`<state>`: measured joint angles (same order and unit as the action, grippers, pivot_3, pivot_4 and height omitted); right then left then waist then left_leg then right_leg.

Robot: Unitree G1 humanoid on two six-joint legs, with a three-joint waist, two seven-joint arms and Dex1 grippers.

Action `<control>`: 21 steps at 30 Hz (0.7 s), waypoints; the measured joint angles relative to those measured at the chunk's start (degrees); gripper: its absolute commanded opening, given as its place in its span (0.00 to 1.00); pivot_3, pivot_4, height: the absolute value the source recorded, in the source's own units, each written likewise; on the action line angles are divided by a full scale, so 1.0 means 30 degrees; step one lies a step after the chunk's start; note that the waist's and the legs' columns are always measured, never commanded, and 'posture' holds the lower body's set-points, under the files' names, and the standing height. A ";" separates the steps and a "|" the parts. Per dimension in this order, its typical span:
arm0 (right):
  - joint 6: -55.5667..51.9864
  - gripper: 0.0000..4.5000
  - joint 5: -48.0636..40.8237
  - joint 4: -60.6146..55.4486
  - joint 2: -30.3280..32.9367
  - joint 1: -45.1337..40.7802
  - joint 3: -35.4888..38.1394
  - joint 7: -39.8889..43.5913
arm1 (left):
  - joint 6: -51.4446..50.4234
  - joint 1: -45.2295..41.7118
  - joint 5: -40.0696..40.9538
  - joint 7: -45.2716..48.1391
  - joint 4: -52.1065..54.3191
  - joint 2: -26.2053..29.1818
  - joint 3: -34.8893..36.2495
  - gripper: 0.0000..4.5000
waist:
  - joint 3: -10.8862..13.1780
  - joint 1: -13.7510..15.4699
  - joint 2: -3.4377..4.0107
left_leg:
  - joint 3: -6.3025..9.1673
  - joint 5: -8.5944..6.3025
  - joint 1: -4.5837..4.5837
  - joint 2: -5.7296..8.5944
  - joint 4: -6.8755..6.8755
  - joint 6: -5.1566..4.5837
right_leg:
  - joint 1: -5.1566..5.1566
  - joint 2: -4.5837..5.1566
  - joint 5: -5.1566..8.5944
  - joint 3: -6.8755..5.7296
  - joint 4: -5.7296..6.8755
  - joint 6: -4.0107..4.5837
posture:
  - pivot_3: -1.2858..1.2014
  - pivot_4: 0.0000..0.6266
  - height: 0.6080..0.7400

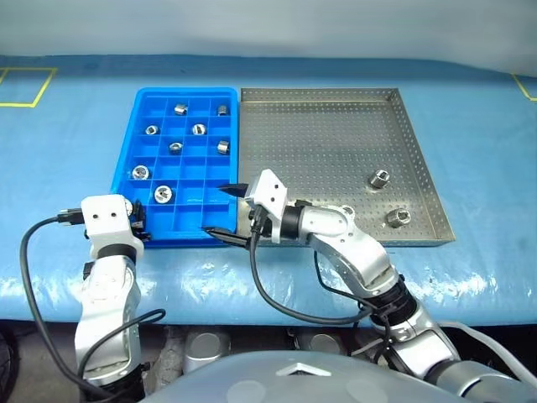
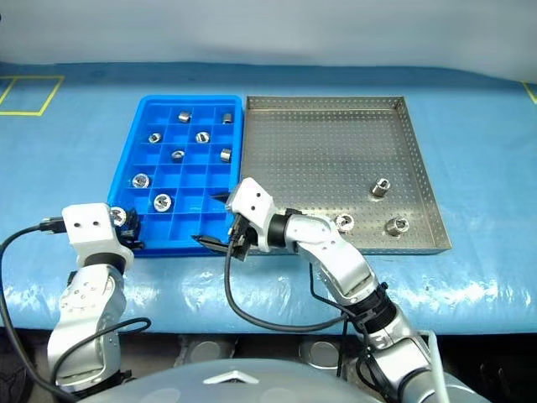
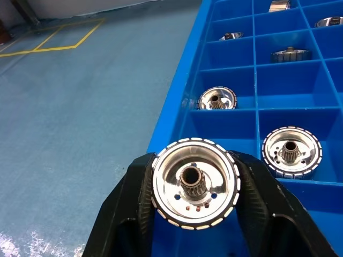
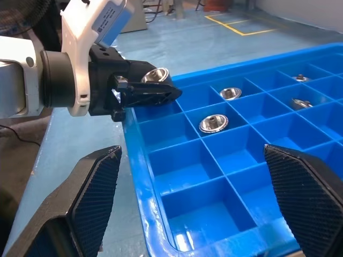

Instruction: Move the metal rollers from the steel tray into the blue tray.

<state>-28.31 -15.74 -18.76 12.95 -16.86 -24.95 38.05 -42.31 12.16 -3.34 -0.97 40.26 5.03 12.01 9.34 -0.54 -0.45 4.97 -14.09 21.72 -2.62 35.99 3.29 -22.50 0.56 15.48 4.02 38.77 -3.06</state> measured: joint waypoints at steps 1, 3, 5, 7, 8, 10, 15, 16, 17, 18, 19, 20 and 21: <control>-0.0103 1.00 -0.0053 -0.0233 0.0051 0.0133 0.0189 -0.0191 | -0.0007 -0.0149 0.0000 0.0045 -0.0016 0.0061 -0.0002 0.83 | 0.0000 -0.0055 0.0000 | 0.0000 0.0000 -0.0001 0.0000 0.0000 0.0000 | 0.0000 0.0000 0.0000 0.0000 0.0000 -0.0001 | 0.53 0.24 1.00; -0.0359 1.00 -0.0140 -0.0817 0.0141 0.0453 0.0685 -0.0525 | -0.0005 -0.0680 0.0000 0.0142 -0.0144 0.0226 -0.0064 0.99 | -0.0001 -0.0125 -0.0001 | -0.0001 0.0001 -0.0003 0.0000 0.0002 0.0002 | 0.0001 -0.0002 0.0001 0.0000 0.0002 -0.0004 | 0.53 0.24 1.00; -0.0679 1.00 -0.0206 -0.1284 0.0216 0.0819 0.1137 -0.0905 | 0.0076 -0.1168 0.0024 0.0316 -0.0386 0.0318 -0.0116 1.00 | -0.0002 -0.0246 -0.0001 | -0.0002 0.0002 -0.0005 0.0001 0.0003 0.0003 | 0.0002 -0.0001 0.0002 0.0003 0.0003 -0.0007 | 0.52 0.24 1.00; -0.1047 1.00 -0.0280 -0.1671 0.0361 0.1127 0.1732 -0.1367 | 0.0466 -0.1774 0.0194 0.0482 -0.0893 0.0306 -0.0325 1.00 | -0.0003 -0.0345 -0.0004 | -0.0003 0.0002 -0.0002 0.0001 0.0005 0.0004 | 0.0002 -0.0001 0.0001 0.0004 0.0001 -0.0007 | 0.52 0.24 1.00; -0.1226 1.00 -0.0284 -0.1888 0.0381 0.1301 0.2058 -0.1702 | 0.0780 -0.1981 0.0391 0.0615 -0.1089 0.0288 -0.0481 1.00 | -0.0003 -0.0361 -0.0004 | -0.0003 0.0002 0.0000 0.0003 0.0005 0.0004 | 0.0002 0.0001 -0.0002 0.0006 0.0001 -0.0003 | 0.51 0.24 1.00; -0.1746 1.00 -0.0103 -0.2157 0.0428 0.1487 0.2951 -0.2800 | 0.1828 -0.2378 0.0681 0.1084 -0.1448 0.0269 -0.0986 1.00 | -0.0003 -0.0413 -0.0005 | -0.0005 0.0002 0.0007 0.0002 0.0006 0.0005 | 0.0000 0.0002 -0.0002 0.0007 -0.0001 -0.0002 | 0.51 0.24 1.00; -0.3315 1.00 0.0721 -0.2291 0.0646 0.1795 0.5867 -0.5964 | 0.5561 -0.3029 0.0767 0.2769 -0.2920 0.0734 -0.3573 1.00 | -0.0004 -0.0583 -0.0001 | -0.0024 0.0002 0.0007 0.0007 0.0004 0.0005 | -0.0002 0.0006 -0.0003 0.0028 -0.0005 0.0000 | 0.49 0.24 1.00; -0.3709 1.00 0.0917 -0.2297 0.0822 0.1829 0.6354 -0.6474 | 0.6163 -0.3059 0.0836 0.3174 -0.3238 0.0766 -0.4039 1.00 | -0.0004 -0.0641 -0.0001 | -0.0029 0.0002 0.0011 0.0007 0.0002 0.0004 | -0.0010 0.0005 -0.0004 0.0033 -0.0007 0.0001 | 0.49 0.24 1.00; -0.4056 1.00 0.1144 -0.2300 0.0981 0.1856 0.6697 -0.6898 | 0.6633 -0.3094 0.1008 0.3604 -0.3508 0.0806 -0.4403 1.00 | -0.0004 -0.0716 0.0000 | -0.0031 0.0002 0.0012 0.0007 -0.0002 0.0003 | -0.0012 0.0004 -0.0003 0.0037 -0.0006 0.0002 | 0.49 0.24 1.00; -0.4617 1.00 0.1476 -0.2291 0.1173 0.1873 0.7070 -0.7485 | 0.7163 -0.3148 0.1344 0.4238 -0.3753 0.0881 -0.4870 1.00 | -0.0004 -0.0808 0.0001 | -0.0031 0.0001 0.0016 0.0006 -0.0004 0.0002 | -0.0015 0.0004 -0.0002 0.0037 -0.0006 0.0003 | 0.48 0.24 1.00; -0.5118 1.00 0.1752 -0.2279 0.1258 0.1874 0.7349 -0.7986 | 0.7486 -0.3182 0.1584 0.4785 -0.3825 0.1026 -0.5280 1.00 | -0.0004 -0.0892 0.0001 | -0.0032 0.0001 0.0022 0.0006 -0.0006 0.0001 | -0.0021 0.0003 -0.0002 0.0037 -0.0006 0.0004 | 0.48 0.24 1.00; -0.5850 1.00 0.1956 -0.2280 0.1250 0.1865 0.7746 -0.8536 | 0.7836 -0.3251 0.2003 0.5503 -0.3922 0.1186 -0.5684 1.00 | -0.0005 -0.1005 0.0005 | -0.0033 0.0000 0.0027 0.0006 -0.0008 0.0000 | -0.0024 0.0003 -0.0002 0.0041 -0.0006 0.0004 | 0.48 0.24 1.00; -0.6462 1.00 0.2095 -0.2262 0.1222 0.1860 0.8039 -0.8939 | 0.8083 -0.3317 0.2314 0.6099 -0.3968 0.1336 -0.6049 1.00 | -0.0006 -0.1117 0.0009 | -0.0038 0.0000 0.0026 0.0006 -0.0007 0.0000 | -0.0025 0.0003 -0.0001 0.0046 -0.0005 0.0004 | 0.48 0.24 1.00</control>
<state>-47.70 -9.45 -25.54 16.61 -11.28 -0.84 11.24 -18.06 2.21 3.60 17.32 28.36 9.04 -6.14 9.32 -3.89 -0.42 4.85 -14.09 21.80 -2.61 35.97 3.29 -22.58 0.57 15.48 4.16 38.75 -3.05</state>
